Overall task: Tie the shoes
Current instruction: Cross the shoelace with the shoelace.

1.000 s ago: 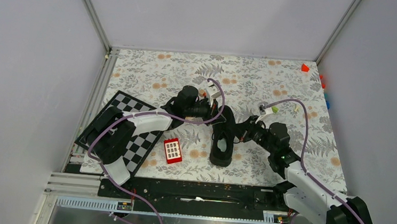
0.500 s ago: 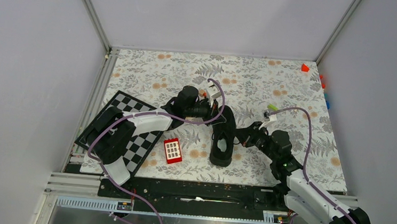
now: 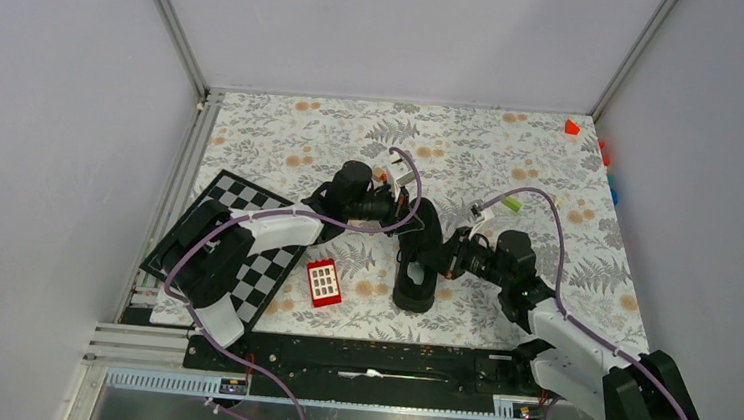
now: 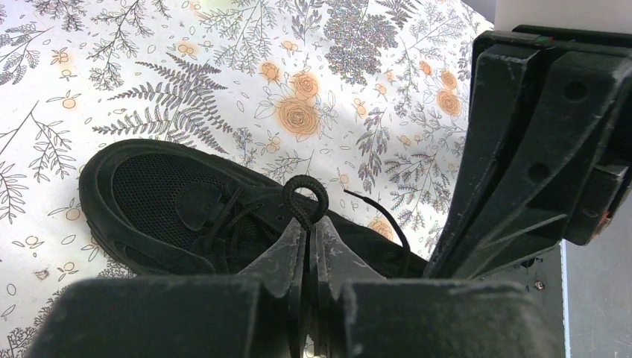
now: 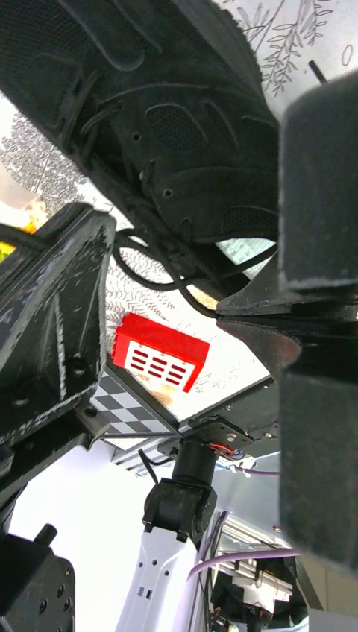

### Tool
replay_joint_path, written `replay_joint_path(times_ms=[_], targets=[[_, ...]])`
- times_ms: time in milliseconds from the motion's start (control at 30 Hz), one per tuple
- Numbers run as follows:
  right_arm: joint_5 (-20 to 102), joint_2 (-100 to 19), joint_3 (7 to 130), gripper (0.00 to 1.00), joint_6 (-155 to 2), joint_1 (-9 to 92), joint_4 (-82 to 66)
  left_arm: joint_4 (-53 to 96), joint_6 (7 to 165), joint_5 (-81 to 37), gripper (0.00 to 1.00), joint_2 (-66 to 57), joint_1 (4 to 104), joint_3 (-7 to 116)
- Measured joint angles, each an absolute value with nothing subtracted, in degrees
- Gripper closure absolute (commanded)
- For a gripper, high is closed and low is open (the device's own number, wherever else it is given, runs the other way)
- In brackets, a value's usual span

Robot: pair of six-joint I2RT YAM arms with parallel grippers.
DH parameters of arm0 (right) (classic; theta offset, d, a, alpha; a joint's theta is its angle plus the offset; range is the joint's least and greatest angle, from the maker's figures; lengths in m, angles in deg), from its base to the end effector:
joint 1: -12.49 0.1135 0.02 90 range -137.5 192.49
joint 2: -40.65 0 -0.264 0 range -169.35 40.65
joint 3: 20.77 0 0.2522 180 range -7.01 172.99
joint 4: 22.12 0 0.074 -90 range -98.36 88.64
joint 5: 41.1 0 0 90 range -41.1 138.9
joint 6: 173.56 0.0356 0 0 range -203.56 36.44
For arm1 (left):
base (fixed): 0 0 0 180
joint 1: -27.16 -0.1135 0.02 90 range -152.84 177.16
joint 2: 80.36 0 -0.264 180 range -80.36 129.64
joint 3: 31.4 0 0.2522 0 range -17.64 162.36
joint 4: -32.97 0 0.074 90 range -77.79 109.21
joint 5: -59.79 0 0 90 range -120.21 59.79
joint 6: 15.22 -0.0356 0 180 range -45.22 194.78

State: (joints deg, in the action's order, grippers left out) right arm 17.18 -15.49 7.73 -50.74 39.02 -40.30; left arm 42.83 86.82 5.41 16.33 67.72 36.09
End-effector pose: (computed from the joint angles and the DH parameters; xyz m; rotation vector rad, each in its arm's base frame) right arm 0.1699 0.1057 0.1986 -0.3385 1.8468 1.2162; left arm 0.2661 -0.2551 0.2186 0.9250 1.8085 -1.1925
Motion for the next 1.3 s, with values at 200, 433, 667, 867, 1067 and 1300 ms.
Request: replay_joint_path(times_ms=[200, 433, 667, 867, 1067, 1300], targets=[[13.94, -16.8, 12.47, 1.0, -53.93, 39.02, -36.06, 42.85, 86.82, 5.43, 1.0, 16.33, 67.72, 36.09], [13.18, -19.12, 15.38, 1.0, -56.99, 39.11, -31.86, 42.9, 86.86, 5.41, 1.0, 16.33, 67.72, 36.09], [13.46, -20.32, 15.49, 1.0, -58.5, 39.48, -29.18, 43.4, 87.36, 5.02, 1.0, 15.43, 67.72, 34.54], [15.1, -19.21, 16.54, 0.76, -61.45, 39.54, -23.76, 43.38, 87.93, 4.21, 1.0, 13.14, 67.72, 31.92], [15.01, -18.9, 17.5, 0.65, -61.05, 39.61, -22.88, 44.58, 88.35, 4.08, 1.0, 12.35, 67.72, 31.68], [15.45, -18.51, 19.33, 0.64, -59.81, 39.59, -22.97, 44.6, 88.35, 4.1, 1.0, 12.37, 67.72, 31.68]])
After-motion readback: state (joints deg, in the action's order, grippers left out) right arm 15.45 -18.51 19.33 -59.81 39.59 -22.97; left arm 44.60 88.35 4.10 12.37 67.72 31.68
